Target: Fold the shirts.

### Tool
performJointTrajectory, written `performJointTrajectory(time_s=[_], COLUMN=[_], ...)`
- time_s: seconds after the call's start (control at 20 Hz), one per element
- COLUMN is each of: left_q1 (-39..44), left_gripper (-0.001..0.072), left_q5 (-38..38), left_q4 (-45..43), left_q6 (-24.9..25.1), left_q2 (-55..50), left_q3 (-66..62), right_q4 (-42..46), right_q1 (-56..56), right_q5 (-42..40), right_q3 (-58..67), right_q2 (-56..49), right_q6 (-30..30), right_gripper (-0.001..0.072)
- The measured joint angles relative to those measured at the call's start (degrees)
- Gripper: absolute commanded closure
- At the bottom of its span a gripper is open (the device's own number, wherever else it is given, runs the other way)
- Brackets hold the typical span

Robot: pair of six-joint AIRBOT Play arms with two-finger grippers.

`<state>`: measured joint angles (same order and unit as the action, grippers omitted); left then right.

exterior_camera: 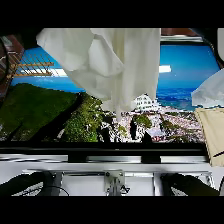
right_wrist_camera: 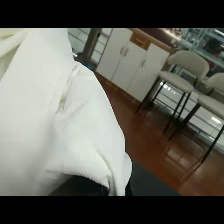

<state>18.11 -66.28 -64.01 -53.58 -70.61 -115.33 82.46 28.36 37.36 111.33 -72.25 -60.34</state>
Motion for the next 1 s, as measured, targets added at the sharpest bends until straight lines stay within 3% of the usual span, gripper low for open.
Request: performJointTrajectory(time_s=[0.05,0.2,0.3,0.6,0.8,1.0], left_q1=[0.52,1.53,2.21,3.72,3.98,4.00], left_gripper=[0.0646,0.0266,0.0174,0.0160,0.0166,0.0166], left_q5=[-1.33,-3.32,-1.20,14.53,19.54,19.45], left_q4=[-3.32,-10.78,-13.33,-16.00,-16.52,-16.76], left_q6=[-0.28,-1.73,-2.08,-5.97,-11.78,-14.47], left_q2=[0.04,0.07,0.31,2.60,3.69,3.65], left_q3=[0.04,0.11,0.15,0.09,0.26,2.58], right_q4=[0.15,0.59,0.76,6.78,23.91,41.53], right_q1=[0.00,-0.02,-0.15,-0.04,-0.04,-0.04], right_q5=[-0.72,-2.78,-4.04,-3.80,0.61,11.72], right_q3=[-0.02,-0.02,0.02,0.02,0.02,0.02], right_q2=[-0.09,-0.22,-0.20,2.60,8.81,16.20], right_q6=[-0.17,-1.36,-1.84,-1.53,-10.93,-19.52], right_gripper=[0.0611,0.0611,0.0611,0.0611,0.0611,0.0611])
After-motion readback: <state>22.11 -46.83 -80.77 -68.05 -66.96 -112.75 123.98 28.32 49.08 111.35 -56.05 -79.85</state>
